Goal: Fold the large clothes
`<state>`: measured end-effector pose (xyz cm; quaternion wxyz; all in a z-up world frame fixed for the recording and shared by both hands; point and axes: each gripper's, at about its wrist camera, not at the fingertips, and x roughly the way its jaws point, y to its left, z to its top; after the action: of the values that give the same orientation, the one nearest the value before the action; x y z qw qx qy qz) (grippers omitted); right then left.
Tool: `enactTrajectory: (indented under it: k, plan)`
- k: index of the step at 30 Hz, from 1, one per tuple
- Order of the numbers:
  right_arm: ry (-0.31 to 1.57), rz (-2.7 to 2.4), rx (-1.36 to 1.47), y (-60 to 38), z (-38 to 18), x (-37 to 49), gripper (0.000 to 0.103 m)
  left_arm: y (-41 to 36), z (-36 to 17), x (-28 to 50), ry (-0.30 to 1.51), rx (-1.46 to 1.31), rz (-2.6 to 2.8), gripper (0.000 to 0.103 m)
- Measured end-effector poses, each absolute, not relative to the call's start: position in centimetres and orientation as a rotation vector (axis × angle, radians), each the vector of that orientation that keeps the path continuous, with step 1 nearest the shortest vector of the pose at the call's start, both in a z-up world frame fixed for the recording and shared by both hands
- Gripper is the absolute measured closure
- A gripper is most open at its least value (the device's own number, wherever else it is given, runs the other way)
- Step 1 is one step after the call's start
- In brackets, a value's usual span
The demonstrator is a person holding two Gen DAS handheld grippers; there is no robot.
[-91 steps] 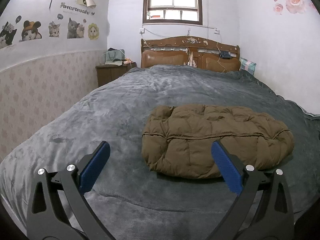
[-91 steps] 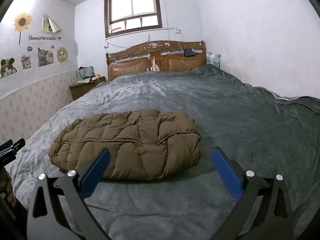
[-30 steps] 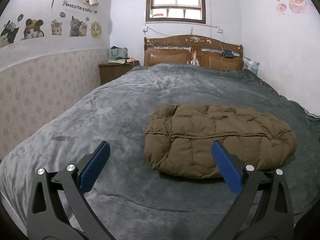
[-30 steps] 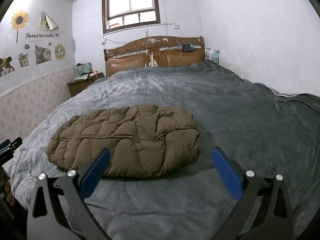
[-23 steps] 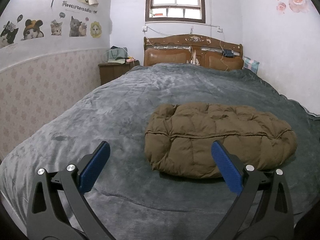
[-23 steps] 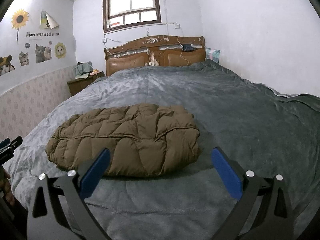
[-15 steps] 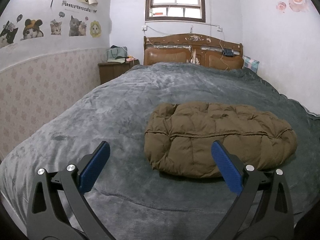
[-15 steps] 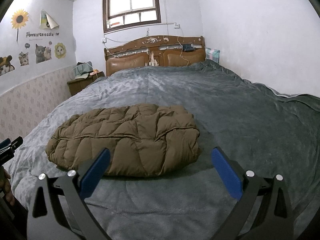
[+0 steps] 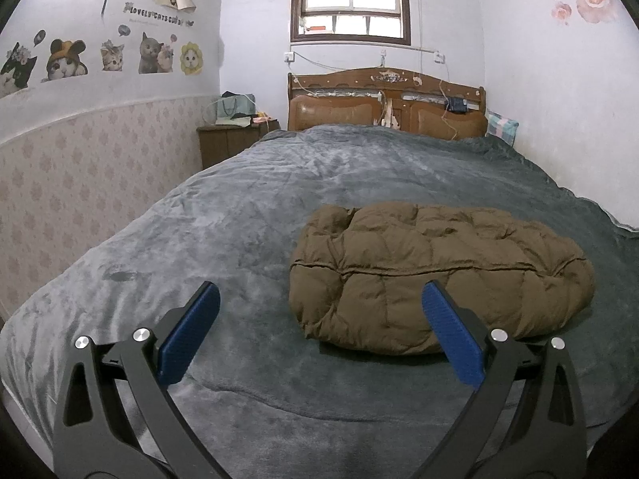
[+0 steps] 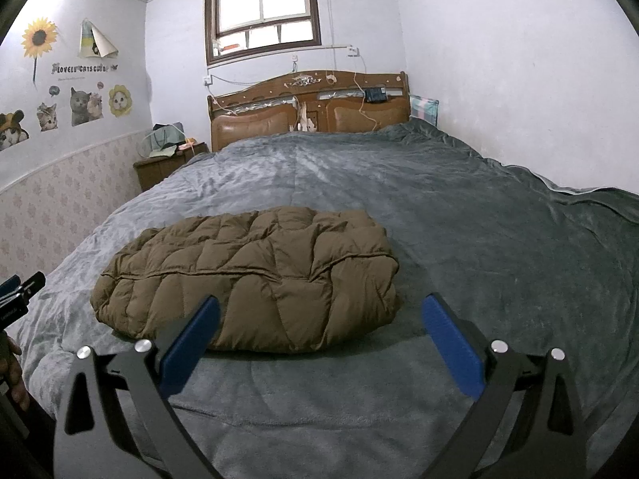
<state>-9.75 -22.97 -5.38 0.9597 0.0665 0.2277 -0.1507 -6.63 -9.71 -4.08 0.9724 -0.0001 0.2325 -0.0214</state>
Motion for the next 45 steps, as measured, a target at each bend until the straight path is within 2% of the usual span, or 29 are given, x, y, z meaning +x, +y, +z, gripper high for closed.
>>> enactTrajectory:
  k: [12,17,45]
  plan:
    - [0.473,-0.308,0.128,-23.1,-5.8,-9.5,0.002,-9.6,-3.8,-6.5,0.449,-0.01,-0.062,0.003]
    - [0.456,-0.301,0.133,-23.3,-6.0,-9.7,0.002,-9.6,-4.2,-5.6,0.512,-0.024,-0.034,0.003]
    - [0.466,-0.292,0.127,-24.1,-6.0,-8.9,0.002,-10.0,-4.1,-5.8,0.485,0.028,0.001,0.003]
